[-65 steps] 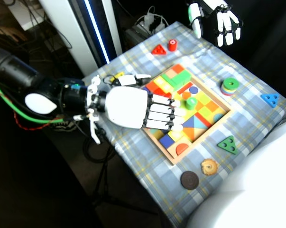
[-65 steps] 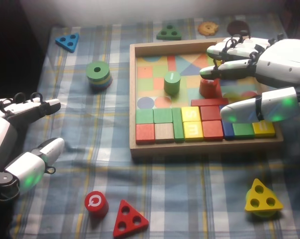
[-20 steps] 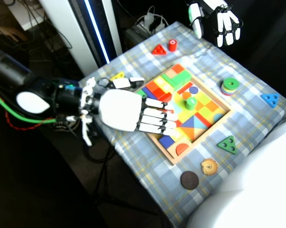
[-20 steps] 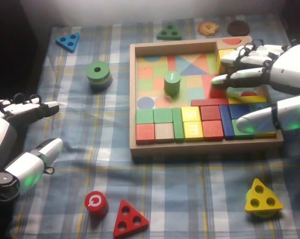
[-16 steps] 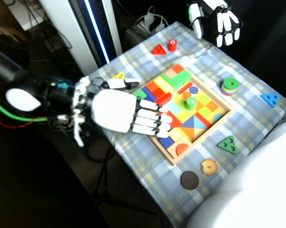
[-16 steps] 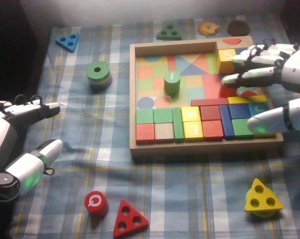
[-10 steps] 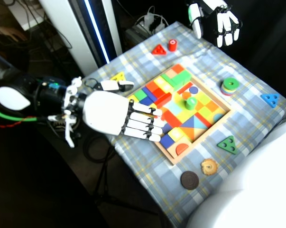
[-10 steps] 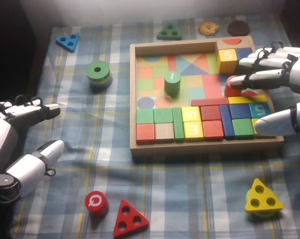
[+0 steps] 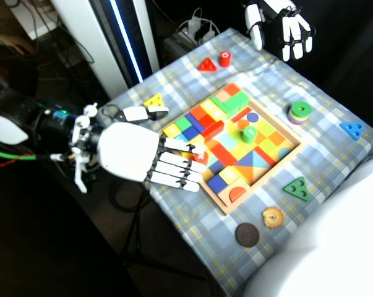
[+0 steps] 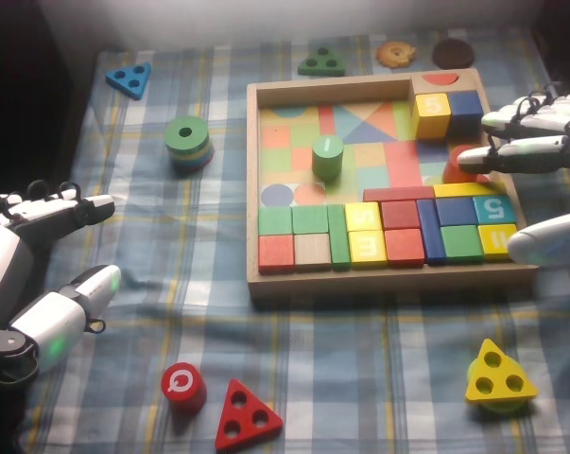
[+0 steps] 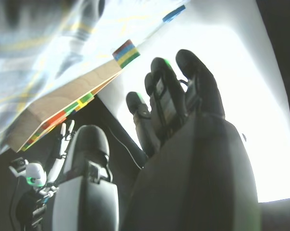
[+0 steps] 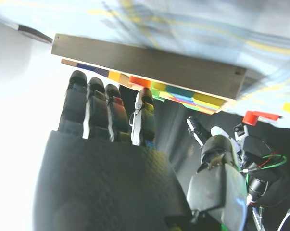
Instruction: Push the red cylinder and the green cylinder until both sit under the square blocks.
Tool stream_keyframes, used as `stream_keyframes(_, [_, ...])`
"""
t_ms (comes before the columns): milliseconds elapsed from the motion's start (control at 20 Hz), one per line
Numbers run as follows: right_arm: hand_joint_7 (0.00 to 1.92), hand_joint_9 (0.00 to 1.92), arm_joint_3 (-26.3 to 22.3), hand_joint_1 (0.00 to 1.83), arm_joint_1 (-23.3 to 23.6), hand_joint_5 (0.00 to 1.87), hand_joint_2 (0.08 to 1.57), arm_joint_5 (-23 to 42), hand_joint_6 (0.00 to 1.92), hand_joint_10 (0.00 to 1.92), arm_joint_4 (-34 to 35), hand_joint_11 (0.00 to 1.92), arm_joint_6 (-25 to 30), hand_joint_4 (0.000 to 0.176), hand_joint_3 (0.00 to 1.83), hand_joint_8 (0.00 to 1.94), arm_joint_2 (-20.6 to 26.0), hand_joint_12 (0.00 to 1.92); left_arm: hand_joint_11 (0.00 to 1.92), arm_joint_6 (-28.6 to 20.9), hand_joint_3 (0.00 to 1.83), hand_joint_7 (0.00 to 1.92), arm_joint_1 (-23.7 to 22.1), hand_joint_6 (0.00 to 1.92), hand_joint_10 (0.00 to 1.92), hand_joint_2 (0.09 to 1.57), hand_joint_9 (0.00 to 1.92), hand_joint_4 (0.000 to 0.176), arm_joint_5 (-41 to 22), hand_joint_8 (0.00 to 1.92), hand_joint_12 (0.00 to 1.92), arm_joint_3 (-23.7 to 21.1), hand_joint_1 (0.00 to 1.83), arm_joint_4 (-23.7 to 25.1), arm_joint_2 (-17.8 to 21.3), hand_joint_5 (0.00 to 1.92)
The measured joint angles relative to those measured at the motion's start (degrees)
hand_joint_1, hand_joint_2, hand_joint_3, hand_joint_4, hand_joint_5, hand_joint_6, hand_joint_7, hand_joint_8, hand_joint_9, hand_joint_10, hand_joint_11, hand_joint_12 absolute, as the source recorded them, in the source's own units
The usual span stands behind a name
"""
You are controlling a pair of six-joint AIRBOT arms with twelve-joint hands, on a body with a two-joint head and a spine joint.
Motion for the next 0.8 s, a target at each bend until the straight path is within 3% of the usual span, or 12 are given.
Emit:
stream_keyframes(50, [0.00, 0.00, -0.1, 0.00, -0.2, 0.25, 0.95, 0.0, 0.01, 0.00, 0.3, 0.00, -0.1, 0.161, 0.01, 0.00, 0.3, 0.00, 0.00, 0.0, 0.00, 0.46, 0.0, 0.00, 0.01, 1.32, 0.46, 0.097, 0.0, 0.00, 0.73, 0.0, 0.57, 0.0, 0.0, 0.60])
stream_keyframes(100, [0.00, 0.00, -0.1, 0.00, -0.4, 0.25, 0.94, -0.1, 0.01, 0.00, 0.6, 0.00, -0.2, 0.173, 0.01, 0.00, 0.6, 0.00, 0.00, 0.0, 0.00, 0.45, 0.0, 0.00, 0.00, 1.32, 0.45, 0.089, 0.0, 0.00, 0.74, 0.0, 0.56, -0.1, 0.0, 0.60])
stream_keyframes(150, [0.00, 0.00, -0.2, 0.00, -0.6, 0.25, 0.95, -0.1, 0.01, 0.00, 1.0, 0.00, -0.2, 0.169, 0.01, 0.00, 0.9, 0.00, 0.00, 0.0, 0.00, 0.44, 0.0, 0.00, 0.00, 1.33, 0.44, 0.089, 0.0, 0.00, 0.70, 0.0, 0.55, 0.0, 0.0, 0.59])
stream_keyframes(200, [0.00, 0.00, -0.4, 0.00, -1.0, 0.25, 0.94, -0.1, 0.01, 0.00, 1.5, 0.00, -0.3, 0.165, 0.01, 0.00, 1.1, 0.00, 0.00, 0.0, 0.00, 0.42, 0.0, 0.00, 0.00, 1.33, 0.41, 0.111, 0.0, 0.00, 0.61, 0.0, 0.54, 0.0, 0.0, 0.57])
stream_keyframes(250, [0.01, 0.00, -0.5, 0.00, -1.2, 0.25, 0.93, 0.1, 0.01, 0.00, 1.8, 0.00, -0.5, 0.163, 0.00, 0.00, 1.3, 0.00, 0.00, 0.0, 0.00, 0.45, 0.0, 0.00, 0.01, 1.33, 0.43, 0.081, 0.0, 0.01, 0.68, 0.0, 0.59, 0.0, 0.0, 0.59])
stream_keyframes(350, [0.01, 0.00, -0.8, 0.00, -1.2, 0.25, 0.91, 0.0, 0.00, 0.00, 2.3, 0.00, -1.4, 0.175, 0.00, 0.00, 1.5, 0.00, 0.00, 0.0, 0.00, 0.45, 0.0, 0.00, 0.00, 1.32, 0.43, 0.089, 0.0, 0.00, 0.67, 0.0, 0.61, -0.1, 0.0, 0.59])
stream_keyframes(400, [0.01, 0.00, -0.9, 0.00, -1.2, 0.25, 0.92, 0.1, 0.00, 0.00, 2.5, 0.00, -1.6, 0.176, 0.00, 0.00, 1.5, 0.00, 0.00, 0.0, 0.00, 0.47, 0.0, 0.01, 0.01, 1.31, 0.45, 0.075, 0.0, 0.01, 0.73, 0.0, 0.62, -0.1, 0.0, 0.61])
stream_keyframes(600, [0.00, 0.00, -1.8, 0.00, -1.2, 0.26, 0.93, 0.9, 0.00, 0.00, 3.8, 0.00, -1.7, 0.176, 0.00, 0.00, 1.7, 0.00, 0.00, 0.0, 0.00, 0.45, 0.0, 0.00, 0.00, 1.31, 0.42, 0.095, 0.0, 0.00, 0.58, 0.0, 0.59, -0.1, 0.0, 0.60])
stream_keyframes(650, [0.00, 0.00, -2.3, 0.00, -1.3, 0.26, 0.92, 1.1, 0.00, 0.00, 3.9, 0.00, -1.7, 0.176, 0.00, 0.00, 2.0, 0.00, 0.00, 0.0, 0.00, 0.43, 0.0, 0.00, 0.00, 1.31, 0.41, 0.094, 0.0, 0.00, 0.54, 0.0, 0.60, -0.1, 0.0, 0.60])
stream_keyframes(700, [0.00, 0.00, -2.8, 0.00, -1.5, 0.26, 0.94, 1.8, 0.00, 0.00, 4.0, 0.00, -1.8, 0.176, 0.00, 0.00, 2.5, 0.00, 0.00, 0.0, 0.00, 0.43, 0.0, 0.00, 0.00, 1.32, 0.41, 0.079, 0.0, 0.00, 0.54, 0.0, 0.62, -0.1, 0.0, 0.60])
stream_keyframes(750, [0.00, 0.00, -3.6, 0.00, -1.6, 0.27, 0.95, 2.6, 0.00, 0.00, 4.1, 0.00, -1.8, 0.176, 0.01, 0.00, 3.4, 0.00, 0.00, 0.0, 0.00, 0.43, 0.1, 0.00, 0.00, 1.32, 0.40, 0.076, 0.0, 0.00, 0.52, 0.0, 0.62, -0.1, 0.0, 0.60])
stream_keyframes(800, [0.00, 0.00, -4.2, 0.00, -1.6, 0.28, 0.96, 3.9, 0.01, 0.00, 4.6, 0.00, -1.9, 0.176, 0.01, 0.00, 4.7, 0.00, 0.00, 0.0, 0.00, 0.42, 0.2, 0.00, 0.00, 1.32, 0.39, 0.095, 0.1, 0.00, 0.48, 0.0, 0.61, -0.3, 0.0, 0.59])
